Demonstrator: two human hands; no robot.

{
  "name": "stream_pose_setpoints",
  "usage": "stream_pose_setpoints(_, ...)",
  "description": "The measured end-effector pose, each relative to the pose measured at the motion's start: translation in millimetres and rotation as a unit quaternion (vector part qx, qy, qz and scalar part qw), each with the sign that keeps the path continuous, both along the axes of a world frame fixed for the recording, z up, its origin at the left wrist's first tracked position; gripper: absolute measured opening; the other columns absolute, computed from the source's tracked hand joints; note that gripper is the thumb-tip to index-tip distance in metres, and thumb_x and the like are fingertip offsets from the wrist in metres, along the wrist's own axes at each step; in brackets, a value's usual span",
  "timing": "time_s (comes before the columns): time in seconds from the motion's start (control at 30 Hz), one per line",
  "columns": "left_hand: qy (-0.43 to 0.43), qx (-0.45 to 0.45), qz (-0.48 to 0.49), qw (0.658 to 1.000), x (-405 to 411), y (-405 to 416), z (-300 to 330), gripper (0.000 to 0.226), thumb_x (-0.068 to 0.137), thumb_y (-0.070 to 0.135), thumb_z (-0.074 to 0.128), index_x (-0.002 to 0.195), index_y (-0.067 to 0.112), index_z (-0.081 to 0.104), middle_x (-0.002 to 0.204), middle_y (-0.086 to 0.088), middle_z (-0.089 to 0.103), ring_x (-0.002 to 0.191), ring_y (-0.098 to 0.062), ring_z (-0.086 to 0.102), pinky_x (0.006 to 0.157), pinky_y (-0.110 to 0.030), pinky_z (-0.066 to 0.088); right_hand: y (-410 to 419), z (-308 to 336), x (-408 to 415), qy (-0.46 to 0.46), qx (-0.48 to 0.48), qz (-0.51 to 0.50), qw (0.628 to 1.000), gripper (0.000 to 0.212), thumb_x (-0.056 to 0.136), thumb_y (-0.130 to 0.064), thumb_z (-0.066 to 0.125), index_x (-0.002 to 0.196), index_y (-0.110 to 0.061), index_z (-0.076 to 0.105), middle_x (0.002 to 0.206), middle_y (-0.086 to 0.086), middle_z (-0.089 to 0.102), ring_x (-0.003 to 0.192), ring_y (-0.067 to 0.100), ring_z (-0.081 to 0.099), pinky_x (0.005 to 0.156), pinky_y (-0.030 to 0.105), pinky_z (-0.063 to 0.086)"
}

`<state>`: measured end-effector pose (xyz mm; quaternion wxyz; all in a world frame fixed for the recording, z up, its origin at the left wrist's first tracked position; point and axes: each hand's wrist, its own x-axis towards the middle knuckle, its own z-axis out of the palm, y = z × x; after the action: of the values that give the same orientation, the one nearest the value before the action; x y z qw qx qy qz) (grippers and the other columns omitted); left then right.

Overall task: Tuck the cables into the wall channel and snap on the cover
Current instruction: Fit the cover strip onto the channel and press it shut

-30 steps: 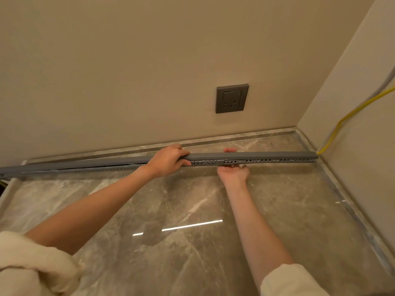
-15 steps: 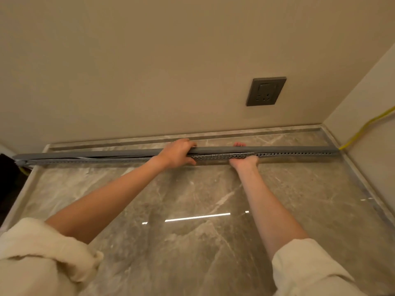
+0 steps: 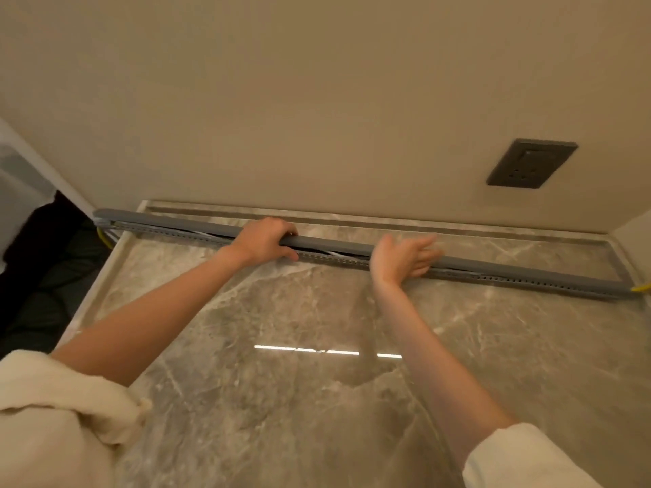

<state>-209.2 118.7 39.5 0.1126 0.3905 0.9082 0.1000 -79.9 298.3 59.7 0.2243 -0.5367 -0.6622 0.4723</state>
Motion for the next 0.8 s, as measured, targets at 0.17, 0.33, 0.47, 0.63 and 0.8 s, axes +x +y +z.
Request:
stream_pose_setpoints(0.17, 0.082, 0.081, 0.109, 0.987, 7, -20, -15, 0.064, 0.057, 0.064, 0.074, 0.095, 0.013, 0.069, 0.096, -0.006, 0.07, 0.098, -0.026, 0.059, 0.095, -0.04, 0.036, -49, -17, -24, -0.002, 0.127, 0.243, 0.962, 0.078, 0.087, -0.007, 0.054, 0.147, 0.0, 0.005, 0.155, 0.024, 0.01, 0.145, 0.033, 0.007, 0.118, 0.043, 0.01)
stream_pose_setpoints(0.33, 0.058, 0.104, 0.136, 0.983, -13, -77, -11, 0.064, 0.062, 0.051, 0.078, 0.111, 0.011, 0.066, 0.112, -0.01, 0.066, 0.112, -0.029, 0.053, 0.101, -0.041, 0.031, -84, -38, -40, -0.127, 0.226, 0.413, 0.873, 0.078, 0.088, -0.029, 0.054, 0.146, -0.001, 0.01, 0.15, 0.022, 0.028, 0.141, 0.034, 0.018, 0.117, 0.049, 0.003)
stream_pose_setpoints(0.47, 0.087, 0.072, 0.131, 0.985, -30, -133, -5, 0.06, 0.066, 0.041, 0.079, 0.113, 0.007, 0.065, 0.112, -0.014, 0.066, 0.108, -0.034, 0.056, 0.094, -0.042, 0.039, -115, -46, -59, -0.142, 0.285, 0.469, 0.824, 0.075, 0.088, -0.036, 0.051, 0.144, -0.001, 0.016, 0.149, 0.024, 0.028, 0.142, 0.035, 0.017, 0.116, 0.054, 0.0)
stream_pose_setpoints(0.63, 0.104, -0.007, 0.121, 0.987, -62, -187, 12, 0.054, 0.071, 0.027, 0.079, 0.118, 0.004, 0.061, 0.119, -0.017, 0.063, 0.112, -0.034, 0.055, 0.095, -0.045, 0.042, -158, -43, -104, -0.131, 0.349, 0.57, 0.732, 0.056, 0.091, -0.034, 0.049, 0.134, -0.001, 0.034, 0.138, 0.024, 0.04, 0.133, 0.037, 0.03, 0.115, 0.053, 0.011)
stream_pose_setpoints(0.8, 0.075, -0.084, 0.136, 0.984, -93, -214, 27, 0.049, 0.079, 0.021, 0.073, 0.123, 0.01, 0.057, 0.123, -0.013, 0.06, 0.115, -0.031, 0.053, 0.097, -0.045, 0.043, -192, -30, -155, -0.087, 0.327, 0.655, 0.676, 0.036, 0.097, -0.031, 0.046, 0.113, 0.0, 0.051, 0.114, 0.02, 0.057, 0.107, 0.037, 0.053, 0.09, 0.044, 0.041)
